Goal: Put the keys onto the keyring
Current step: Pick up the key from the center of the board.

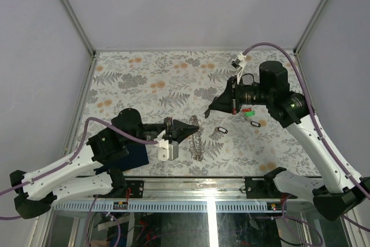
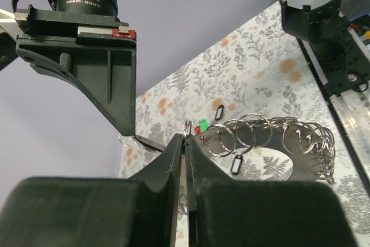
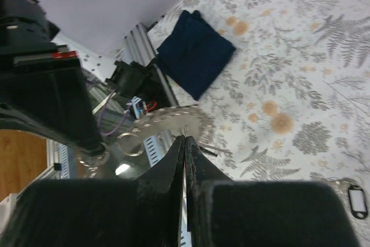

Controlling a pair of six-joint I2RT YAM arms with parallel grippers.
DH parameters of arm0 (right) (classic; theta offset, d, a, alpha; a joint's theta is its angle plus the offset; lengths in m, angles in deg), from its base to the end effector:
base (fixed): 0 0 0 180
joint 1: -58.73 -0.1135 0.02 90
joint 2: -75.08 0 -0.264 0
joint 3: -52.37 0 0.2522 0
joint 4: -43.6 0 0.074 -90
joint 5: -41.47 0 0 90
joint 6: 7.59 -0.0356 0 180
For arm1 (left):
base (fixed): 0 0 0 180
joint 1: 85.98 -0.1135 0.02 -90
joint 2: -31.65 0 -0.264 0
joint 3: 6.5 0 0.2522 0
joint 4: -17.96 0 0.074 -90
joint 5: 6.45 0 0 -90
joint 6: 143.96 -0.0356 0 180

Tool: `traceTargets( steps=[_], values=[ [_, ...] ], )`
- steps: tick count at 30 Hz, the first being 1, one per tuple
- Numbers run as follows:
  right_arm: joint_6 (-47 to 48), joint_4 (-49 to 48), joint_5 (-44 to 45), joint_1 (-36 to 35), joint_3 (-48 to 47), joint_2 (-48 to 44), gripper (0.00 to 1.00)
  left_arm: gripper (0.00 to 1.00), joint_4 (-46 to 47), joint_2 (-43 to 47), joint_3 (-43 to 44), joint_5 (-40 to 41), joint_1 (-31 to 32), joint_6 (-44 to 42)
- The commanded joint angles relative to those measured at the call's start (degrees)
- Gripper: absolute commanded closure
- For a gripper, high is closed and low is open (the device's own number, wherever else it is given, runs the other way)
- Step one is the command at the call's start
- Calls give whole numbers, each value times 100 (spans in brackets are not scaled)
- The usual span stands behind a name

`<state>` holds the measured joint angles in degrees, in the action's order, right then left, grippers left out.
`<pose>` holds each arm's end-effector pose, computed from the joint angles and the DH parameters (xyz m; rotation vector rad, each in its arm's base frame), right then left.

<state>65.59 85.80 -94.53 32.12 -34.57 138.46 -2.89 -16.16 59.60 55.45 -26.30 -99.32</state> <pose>0.1910 0.1243 0.4188 -0.7423 1.8515 1.2594 0.0802 -0.1703 0.3835 1.4999 0.6685 -0.5869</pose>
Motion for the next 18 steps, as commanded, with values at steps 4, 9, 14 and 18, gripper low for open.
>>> traceTargets(
  steps=[4, 9, 14, 18],
  values=[
    [274, -504, -336, -554, 142, -353, 100, 100, 719, -180, 183, -73, -20, -895],
    [867, -1693, -52, -565, 881, -1029, 100, 100, 762, -151, 268, -414, -22, -846],
    [1450, -3680, 133, -565, 1881, -1896, 100, 100, 1171, 11, 103, -470, -18, -527],
    [2490, -4416, -4, -637, 2278, -2121, 100, 100, 1505, 124, -53, -452, -23, -390]
  ],
)
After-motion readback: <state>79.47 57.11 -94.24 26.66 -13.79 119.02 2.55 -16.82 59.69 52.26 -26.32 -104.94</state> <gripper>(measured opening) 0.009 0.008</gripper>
